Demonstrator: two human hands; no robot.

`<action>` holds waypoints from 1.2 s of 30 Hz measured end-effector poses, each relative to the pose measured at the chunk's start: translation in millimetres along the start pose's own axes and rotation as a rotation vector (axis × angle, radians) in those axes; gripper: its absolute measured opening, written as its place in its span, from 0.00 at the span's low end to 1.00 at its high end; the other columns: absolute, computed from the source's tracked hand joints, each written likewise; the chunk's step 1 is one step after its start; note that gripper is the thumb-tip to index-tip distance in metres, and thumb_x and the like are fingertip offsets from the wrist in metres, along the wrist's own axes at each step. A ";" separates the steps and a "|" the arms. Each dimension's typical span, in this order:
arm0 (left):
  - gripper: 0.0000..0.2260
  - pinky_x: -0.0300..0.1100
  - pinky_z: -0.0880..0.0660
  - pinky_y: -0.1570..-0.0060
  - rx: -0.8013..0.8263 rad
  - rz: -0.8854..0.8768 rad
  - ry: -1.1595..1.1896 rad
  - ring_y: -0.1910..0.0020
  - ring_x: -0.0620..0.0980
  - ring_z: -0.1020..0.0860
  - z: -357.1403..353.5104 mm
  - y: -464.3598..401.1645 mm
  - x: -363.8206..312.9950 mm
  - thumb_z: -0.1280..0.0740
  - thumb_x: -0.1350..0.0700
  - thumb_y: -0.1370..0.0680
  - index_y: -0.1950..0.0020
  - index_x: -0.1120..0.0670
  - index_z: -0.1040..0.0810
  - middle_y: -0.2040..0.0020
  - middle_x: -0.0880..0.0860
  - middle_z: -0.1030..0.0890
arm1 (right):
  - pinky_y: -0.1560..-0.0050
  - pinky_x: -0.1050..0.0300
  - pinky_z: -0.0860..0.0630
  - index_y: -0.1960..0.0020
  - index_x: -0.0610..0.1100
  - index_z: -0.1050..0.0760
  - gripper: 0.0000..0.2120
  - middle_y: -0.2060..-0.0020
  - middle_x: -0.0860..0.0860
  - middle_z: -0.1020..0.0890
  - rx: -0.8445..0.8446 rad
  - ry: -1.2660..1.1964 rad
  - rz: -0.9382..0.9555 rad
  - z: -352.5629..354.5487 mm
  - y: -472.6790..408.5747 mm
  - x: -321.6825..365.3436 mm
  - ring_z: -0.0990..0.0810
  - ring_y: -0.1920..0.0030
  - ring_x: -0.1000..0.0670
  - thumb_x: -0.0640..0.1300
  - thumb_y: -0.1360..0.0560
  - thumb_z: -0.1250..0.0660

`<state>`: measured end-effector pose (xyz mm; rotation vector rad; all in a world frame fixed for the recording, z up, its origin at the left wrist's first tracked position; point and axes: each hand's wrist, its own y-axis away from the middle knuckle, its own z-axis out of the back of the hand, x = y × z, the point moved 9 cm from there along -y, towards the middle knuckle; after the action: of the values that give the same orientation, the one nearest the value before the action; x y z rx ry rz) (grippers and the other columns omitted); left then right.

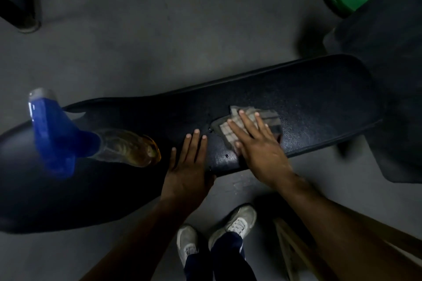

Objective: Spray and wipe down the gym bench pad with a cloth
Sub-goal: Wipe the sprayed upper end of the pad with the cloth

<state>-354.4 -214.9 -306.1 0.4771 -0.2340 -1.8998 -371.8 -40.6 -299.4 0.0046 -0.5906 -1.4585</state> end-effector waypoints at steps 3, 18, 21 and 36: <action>0.43 0.58 0.51 0.23 0.012 -0.008 -0.008 0.20 0.50 0.62 -1.6 0.2 2.7 0.36 0.41 0.24 0.18 0.51 0.58 0.18 0.51 0.61 | 0.18 0.45 0.49 0.16 0.58 0.46 0.27 0.15 0.52 0.49 -0.047 -0.013 -0.104 14.5 -13.7 -20.4 0.53 0.15 0.39 0.52 0.14 0.46; 0.42 0.59 0.54 0.22 0.063 -0.012 0.001 0.21 0.51 0.67 -2.5 -1.5 1.5 0.37 0.43 0.22 0.19 0.51 0.62 0.19 0.51 0.67 | 0.18 0.46 0.53 0.16 0.59 0.49 0.29 0.15 0.53 0.52 -0.040 0.136 0.056 -26.6 45.8 -9.5 0.54 0.16 0.41 0.54 0.15 0.47; 0.43 0.59 0.52 0.22 0.033 -0.018 -0.002 0.20 0.51 0.65 -0.8 -0.7 1.7 0.36 0.42 0.23 0.18 0.51 0.60 0.19 0.51 0.64 | 0.17 0.43 0.46 0.16 0.59 0.47 0.28 0.15 0.52 0.48 -0.087 0.028 -0.077 -14.3 47.3 -39.3 0.54 0.16 0.42 0.53 0.14 0.45; 0.40 0.55 0.49 0.22 -0.019 0.032 0.068 0.19 0.53 0.59 -7.3 15.9 13.2 0.41 0.39 0.22 0.18 0.54 0.56 0.18 0.54 0.60 | 0.24 0.56 0.67 0.16 0.61 0.53 0.29 0.15 0.56 0.57 0.020 0.068 0.049 -5.5 15.6 14.3 0.62 0.16 0.44 0.53 0.13 0.46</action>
<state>-341.9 -232.6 -309.4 0.5213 -0.1778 -1.8497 -355.3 -53.7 -293.3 0.0547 -0.5467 -1.3993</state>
